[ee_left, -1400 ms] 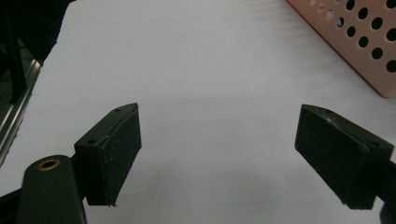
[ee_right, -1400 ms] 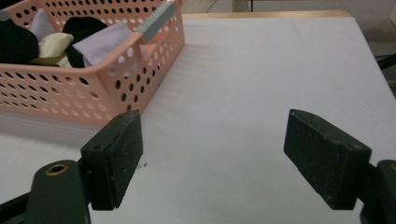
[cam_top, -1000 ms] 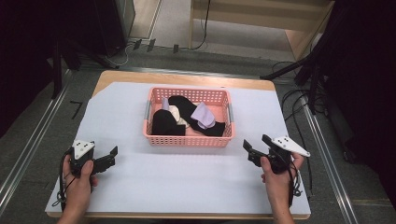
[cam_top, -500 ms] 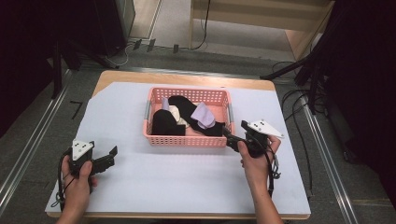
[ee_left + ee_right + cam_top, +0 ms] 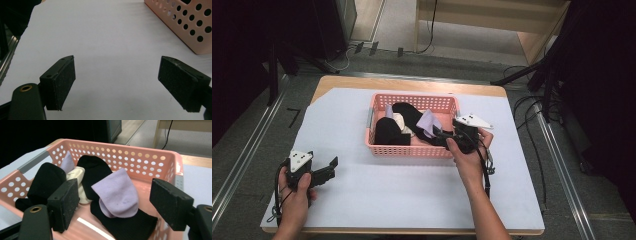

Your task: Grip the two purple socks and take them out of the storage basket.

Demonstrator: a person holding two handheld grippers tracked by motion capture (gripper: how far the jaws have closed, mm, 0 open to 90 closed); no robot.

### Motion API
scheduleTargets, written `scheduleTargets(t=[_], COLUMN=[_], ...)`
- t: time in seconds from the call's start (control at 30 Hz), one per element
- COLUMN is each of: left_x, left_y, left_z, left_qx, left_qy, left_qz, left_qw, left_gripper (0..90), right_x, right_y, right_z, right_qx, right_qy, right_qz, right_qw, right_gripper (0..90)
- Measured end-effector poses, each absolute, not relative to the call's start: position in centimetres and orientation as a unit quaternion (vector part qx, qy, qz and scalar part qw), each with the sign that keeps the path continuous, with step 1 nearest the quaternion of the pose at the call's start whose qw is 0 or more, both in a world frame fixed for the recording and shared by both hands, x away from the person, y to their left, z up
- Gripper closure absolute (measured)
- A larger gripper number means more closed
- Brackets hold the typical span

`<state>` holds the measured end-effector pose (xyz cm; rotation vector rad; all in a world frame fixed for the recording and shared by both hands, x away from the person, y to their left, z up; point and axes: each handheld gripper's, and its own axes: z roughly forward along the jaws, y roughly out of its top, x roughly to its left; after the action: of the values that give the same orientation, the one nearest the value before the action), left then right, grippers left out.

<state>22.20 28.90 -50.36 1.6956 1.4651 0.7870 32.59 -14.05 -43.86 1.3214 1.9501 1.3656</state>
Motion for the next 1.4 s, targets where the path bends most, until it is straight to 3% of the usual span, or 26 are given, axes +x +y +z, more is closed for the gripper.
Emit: scheduleTargets(t=[0.27,0.3,0.4,0.53,0.63,0.7,1.0,1.17,1.2,1.4], left_x=[22.2,22.2,22.2,22.3,22.3,22.2,22.3,22.3,22.3,22.3], left_y=[28.9,28.9,28.9,28.9,28.8,28.8,28.8,28.8,28.8,28.7], left_z=[-50.4,-50.4,-50.4,-50.4,-50.4,-50.4,-50.4,-50.4,-50.4,-50.4], left_qx=[0.663,0.663,0.662,0.662,0.663,0.663,0.666,0.666,0.669,0.669], left_qy=[0.572,0.572,0.571,0.572,0.571,0.571,0.568,0.568,0.566,0.567], left_qz=[0.307,0.307,0.307,0.309,0.31,0.309,0.31,0.31,0.309,0.31], left_qw=[0.373,0.373,0.375,0.372,0.372,0.372,0.372,0.371,0.368,0.368], left_gripper=[14.9,14.9,14.9,14.9,14.9,14.9,15.0,15.0,15.0,15.0], right_x=[34.5,35.0,35.4,35.8,35.9,35.8,37.5,38.1,38.3,39.0], right_y=[-11.8,-11.2,-10.9,-10.3,-10.0,-9.3,-8.3,-8.3,-8.2,-7.4], right_z=[-44.1,-44.3,-44.4,-44.5,-44.6,-44.5,-45.8,-46.4,-46.6,-46.9], right_qx=[0.49,0.495,0.506,0.507,0.494,0.497,0.515,0.544,0.556,0.569], right_qy=[0.72,0.724,0.719,0.719,0.726,0.726,0.729,0.726,0.724,0.749], right_qz=[0.447,0.432,0.428,0.432,0.433,0.417,0.395,0.386,0.383,0.314], right_qw=[0.203,0.209,0.209,0.2,0.202,0.228,0.217,0.172,0.14,0.131], right_gripper=[27.4,34.5,38.2,53.0,57.5,62.1,54.6,54.4,53.9,51.3])
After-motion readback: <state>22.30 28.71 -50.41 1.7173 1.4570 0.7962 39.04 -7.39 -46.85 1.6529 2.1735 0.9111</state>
